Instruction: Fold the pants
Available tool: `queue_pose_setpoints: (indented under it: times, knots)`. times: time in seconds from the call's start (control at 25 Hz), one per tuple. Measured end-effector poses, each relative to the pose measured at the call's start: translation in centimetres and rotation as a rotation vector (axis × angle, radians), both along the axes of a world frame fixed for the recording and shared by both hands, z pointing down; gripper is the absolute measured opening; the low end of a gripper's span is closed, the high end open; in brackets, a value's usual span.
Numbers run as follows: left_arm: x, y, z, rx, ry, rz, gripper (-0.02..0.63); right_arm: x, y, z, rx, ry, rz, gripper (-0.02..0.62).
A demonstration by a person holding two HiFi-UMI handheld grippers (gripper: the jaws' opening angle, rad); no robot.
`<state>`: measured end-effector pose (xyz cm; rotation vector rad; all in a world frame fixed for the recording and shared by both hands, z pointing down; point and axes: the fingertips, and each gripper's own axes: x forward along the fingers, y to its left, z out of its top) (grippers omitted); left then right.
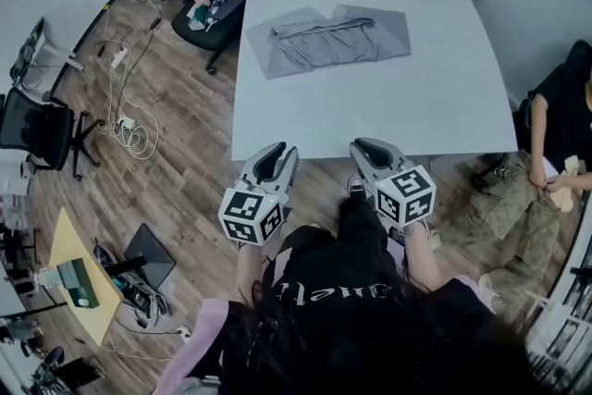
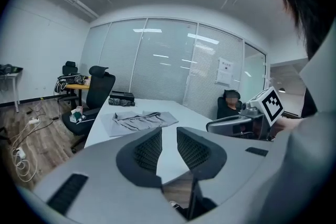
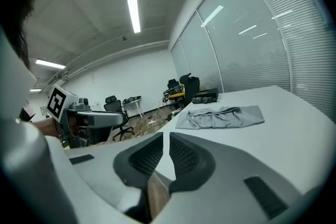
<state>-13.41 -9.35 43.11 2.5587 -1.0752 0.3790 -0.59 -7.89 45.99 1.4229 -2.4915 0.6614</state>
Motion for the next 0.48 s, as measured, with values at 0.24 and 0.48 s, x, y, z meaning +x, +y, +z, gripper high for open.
queue_pose_setpoints:
  times: [0.24,0.48]
  knots:
    - [-3.1,5.2,0.5,-0.007,0.012,0.061,0.095,-4.0,4.8,0.0,-0.005,-0.025,0.045,0.046]
    - [-4.0,8.9,0.5,-0.003,0.01,0.119,0.095,-5.5,8.4,-0.4,0.001,-0.005,0.078,0.043]
